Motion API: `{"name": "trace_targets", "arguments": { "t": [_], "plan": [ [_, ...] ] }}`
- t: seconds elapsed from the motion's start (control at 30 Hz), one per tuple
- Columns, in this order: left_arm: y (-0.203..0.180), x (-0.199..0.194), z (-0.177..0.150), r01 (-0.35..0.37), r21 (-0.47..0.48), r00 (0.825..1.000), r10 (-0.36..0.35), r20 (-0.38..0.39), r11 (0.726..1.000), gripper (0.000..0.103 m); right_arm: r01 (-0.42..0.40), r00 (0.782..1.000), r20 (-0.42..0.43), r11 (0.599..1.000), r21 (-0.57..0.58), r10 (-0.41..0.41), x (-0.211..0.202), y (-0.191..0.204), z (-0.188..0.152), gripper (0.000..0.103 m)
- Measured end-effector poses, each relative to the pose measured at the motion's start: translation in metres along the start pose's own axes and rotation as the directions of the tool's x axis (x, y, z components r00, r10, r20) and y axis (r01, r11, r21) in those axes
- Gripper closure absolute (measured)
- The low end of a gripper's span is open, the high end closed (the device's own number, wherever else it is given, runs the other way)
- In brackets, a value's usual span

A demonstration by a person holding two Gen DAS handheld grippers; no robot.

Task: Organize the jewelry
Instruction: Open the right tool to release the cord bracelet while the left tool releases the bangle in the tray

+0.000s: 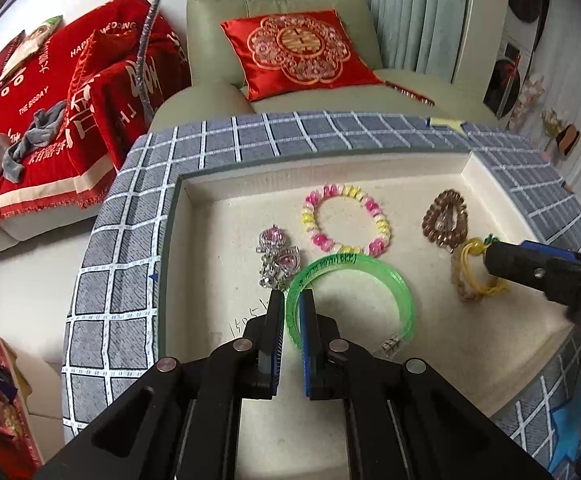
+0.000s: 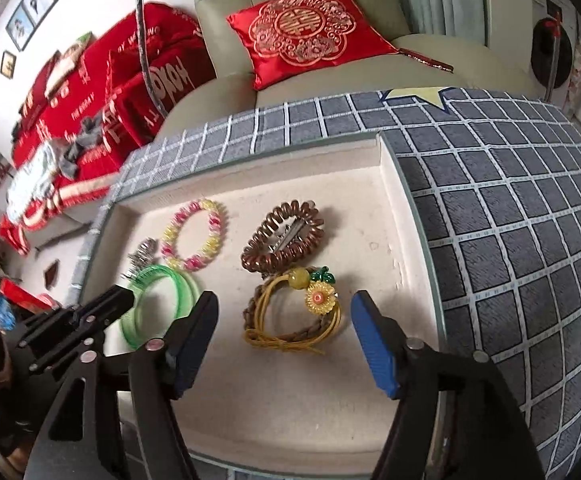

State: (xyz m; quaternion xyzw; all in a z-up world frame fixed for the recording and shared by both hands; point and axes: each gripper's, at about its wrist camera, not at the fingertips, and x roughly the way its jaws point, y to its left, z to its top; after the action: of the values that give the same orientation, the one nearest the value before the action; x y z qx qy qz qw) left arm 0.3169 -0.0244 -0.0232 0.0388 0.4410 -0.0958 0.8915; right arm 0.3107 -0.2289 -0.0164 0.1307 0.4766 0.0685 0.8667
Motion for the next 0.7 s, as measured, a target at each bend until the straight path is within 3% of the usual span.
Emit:
{"name": "trace_targets", "arguments": {
  "t": [0.27,0.7],
  "plan": [
    [-0.002,-0.009,0.004,-0.020,-0.013,0.999,0.021,0.030,1.000,0.081,-0.022,0.999,0.044,0.999,0.034,0.021,-0.025,-0.007,-0.003,0.023],
    [0.000,-0.009,0.007,-0.036,-0.017,0.998,0.037,0.043,0.999,0.081,-0.018,0.998,0.053,0.999,0.044,0.016,-0.033,-0.013,-0.004,0.023]
  ]
}}
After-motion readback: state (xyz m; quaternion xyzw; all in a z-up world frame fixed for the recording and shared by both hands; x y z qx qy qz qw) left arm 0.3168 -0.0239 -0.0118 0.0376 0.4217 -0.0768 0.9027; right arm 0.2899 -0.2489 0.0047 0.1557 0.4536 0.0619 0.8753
